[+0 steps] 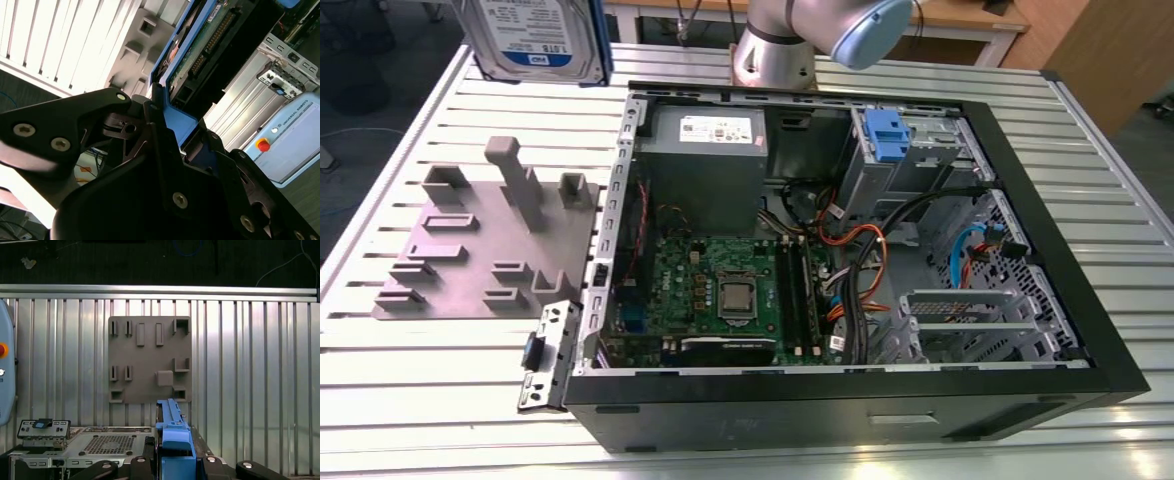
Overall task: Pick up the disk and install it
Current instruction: 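Pick up the disk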
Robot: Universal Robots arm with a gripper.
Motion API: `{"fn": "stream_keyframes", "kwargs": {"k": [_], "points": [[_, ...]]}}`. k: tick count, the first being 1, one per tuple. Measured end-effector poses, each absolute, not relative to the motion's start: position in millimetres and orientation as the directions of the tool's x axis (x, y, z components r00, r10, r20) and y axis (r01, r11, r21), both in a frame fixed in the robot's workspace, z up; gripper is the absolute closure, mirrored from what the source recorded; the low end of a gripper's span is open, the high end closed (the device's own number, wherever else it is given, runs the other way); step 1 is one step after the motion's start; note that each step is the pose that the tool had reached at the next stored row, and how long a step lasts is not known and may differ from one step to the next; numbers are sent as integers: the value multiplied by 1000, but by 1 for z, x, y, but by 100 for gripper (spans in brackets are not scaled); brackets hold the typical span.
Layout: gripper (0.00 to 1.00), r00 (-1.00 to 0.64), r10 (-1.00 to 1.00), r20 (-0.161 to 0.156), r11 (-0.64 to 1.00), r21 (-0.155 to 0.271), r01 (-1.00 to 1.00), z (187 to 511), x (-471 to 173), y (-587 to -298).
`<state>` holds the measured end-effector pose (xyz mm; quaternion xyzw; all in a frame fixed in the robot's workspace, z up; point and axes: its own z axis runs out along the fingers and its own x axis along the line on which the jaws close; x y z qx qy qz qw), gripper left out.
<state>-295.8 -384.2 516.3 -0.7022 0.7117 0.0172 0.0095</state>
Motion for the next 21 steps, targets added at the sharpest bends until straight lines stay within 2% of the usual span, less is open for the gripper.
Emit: {"fn": "stream_keyframes", "kwargs": {"k": [21], "points": [[64,-13,-999,-38,13,11,-1000,516,-290,-384]]}}
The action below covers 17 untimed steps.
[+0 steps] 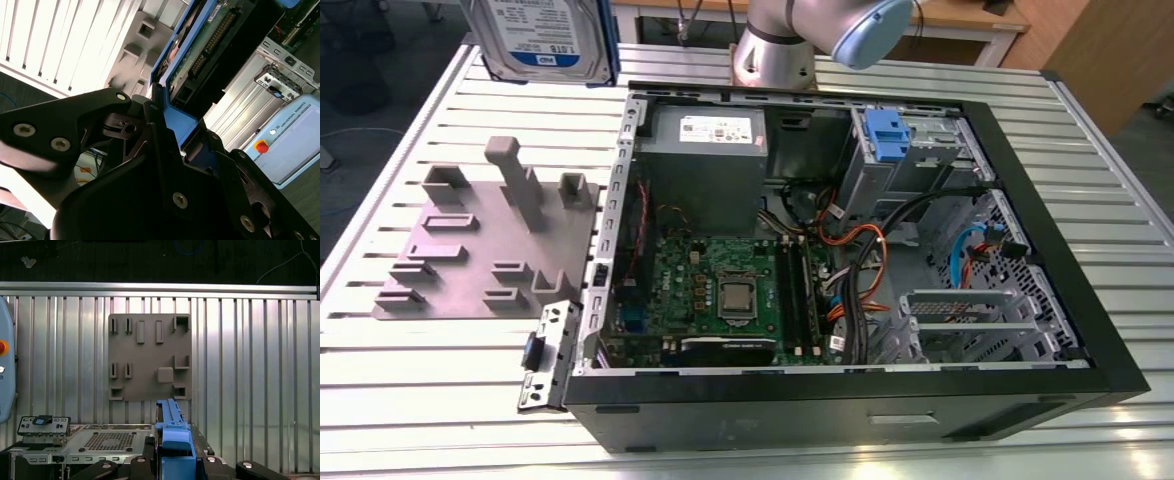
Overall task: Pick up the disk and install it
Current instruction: 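Pick up the disk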
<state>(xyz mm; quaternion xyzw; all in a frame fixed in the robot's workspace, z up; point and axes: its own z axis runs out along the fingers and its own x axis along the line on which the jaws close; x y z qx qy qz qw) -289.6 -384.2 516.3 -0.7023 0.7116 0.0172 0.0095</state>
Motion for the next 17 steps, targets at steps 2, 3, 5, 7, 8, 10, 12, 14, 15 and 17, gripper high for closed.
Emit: {"fn": "stream_keyframes", "kwargs": {"k": [2,3,5,7,8,10,12,14,15,17], "points": [[64,-13,-999,-38,13,11,-1000,516,-288,-384],[64,-14,-999,-38,13,11,-1000,516,-288,-384],[64,-14,-999,-38,13,11,-1000,516,-287,-384],[64,-14,-999,-38,13,11,-1000,516,-286,-384],[64,-14,-999,-38,13,11,-1000,516,-286,-384],[64,-14,-999,-38,13,11,-1000,516,-286,-384],[64,-14,-999,-38,13,11,-1000,516,-285,-384],[64,-14,-999,-38,13,11,-1000,516,-285,-384],[64,-14,-999,-38,13,11,-1000,516,-285,-384],[64,-14,-999,-38,13,11,-1000,516,-285,-384]]}}
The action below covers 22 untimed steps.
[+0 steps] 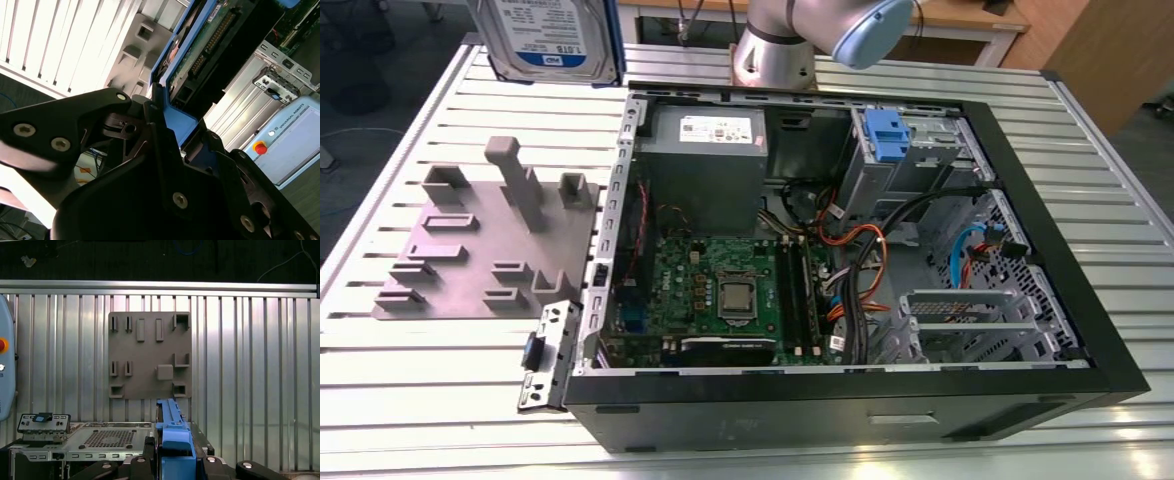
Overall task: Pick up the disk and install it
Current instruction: 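Pick up the disk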
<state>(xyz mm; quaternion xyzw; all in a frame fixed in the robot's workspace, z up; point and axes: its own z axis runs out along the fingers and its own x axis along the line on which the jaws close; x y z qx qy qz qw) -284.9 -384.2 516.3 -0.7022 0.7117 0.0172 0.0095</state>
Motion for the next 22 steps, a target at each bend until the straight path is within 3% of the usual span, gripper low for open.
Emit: {"fn": "stream_keyframes", "kwargs": {"k": [22], "points": [[64,-14,-999,-38,13,11,-1000,516,-279,-384]]}}
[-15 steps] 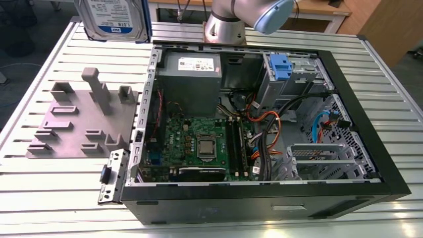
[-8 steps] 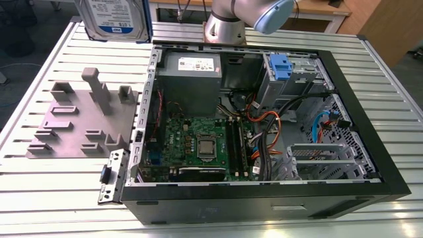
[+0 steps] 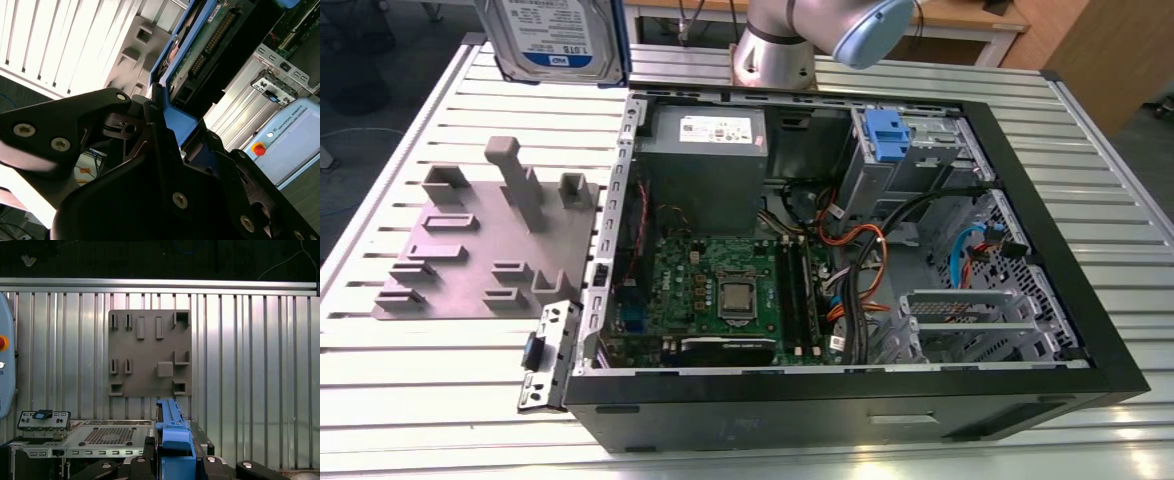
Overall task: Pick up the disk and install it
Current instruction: 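Pick up the disk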
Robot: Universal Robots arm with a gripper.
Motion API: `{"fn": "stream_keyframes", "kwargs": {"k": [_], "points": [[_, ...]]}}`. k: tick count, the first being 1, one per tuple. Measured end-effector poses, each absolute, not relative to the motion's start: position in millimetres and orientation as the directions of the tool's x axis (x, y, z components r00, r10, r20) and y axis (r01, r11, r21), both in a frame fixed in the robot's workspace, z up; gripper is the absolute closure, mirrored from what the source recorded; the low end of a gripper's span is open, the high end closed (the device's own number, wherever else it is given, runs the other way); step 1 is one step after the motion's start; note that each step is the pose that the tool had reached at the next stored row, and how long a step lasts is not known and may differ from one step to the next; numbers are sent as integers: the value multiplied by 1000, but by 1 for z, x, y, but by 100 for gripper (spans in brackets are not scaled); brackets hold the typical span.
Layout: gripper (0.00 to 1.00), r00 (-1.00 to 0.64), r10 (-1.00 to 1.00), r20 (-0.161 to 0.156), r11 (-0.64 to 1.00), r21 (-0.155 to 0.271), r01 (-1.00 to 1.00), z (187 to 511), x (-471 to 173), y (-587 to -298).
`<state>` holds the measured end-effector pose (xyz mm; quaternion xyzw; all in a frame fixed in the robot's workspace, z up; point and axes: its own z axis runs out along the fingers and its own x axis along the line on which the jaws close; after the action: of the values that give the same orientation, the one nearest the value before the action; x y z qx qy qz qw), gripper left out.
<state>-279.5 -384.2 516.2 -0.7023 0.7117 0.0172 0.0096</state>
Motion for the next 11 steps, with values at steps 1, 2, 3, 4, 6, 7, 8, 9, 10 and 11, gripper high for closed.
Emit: {"fn": "stream_keyframes", "kwargs": {"k": [1,2,3,4,6,7,8,9,10,11], "points": [[64,-14,-999,-38,13,11,-1000,516,-279,-384],[64,-14,-999,-38,13,11,-1000,516,-279,-384],[64,-14,-999,-38,13,11,-1000,516,-279,-384],[64,-14,-999,-38,13,11,-1000,516,-279,-384],[64,-14,-999,-38,13,11,-1000,516,-278,-384],[64,-14,-999,-38,13,11,-1000,516,-278,-384],[64,-14,-999,-38,13,11,-1000,516,-278,-384],[64,-14,-999,-38,13,11,-1000,516,-277,-384],[64,-14,-999,-38,13,11,-1000,516,-277,-384],[64,-14,-999,-38,13,11,-1000,516,-277,-384]]}}
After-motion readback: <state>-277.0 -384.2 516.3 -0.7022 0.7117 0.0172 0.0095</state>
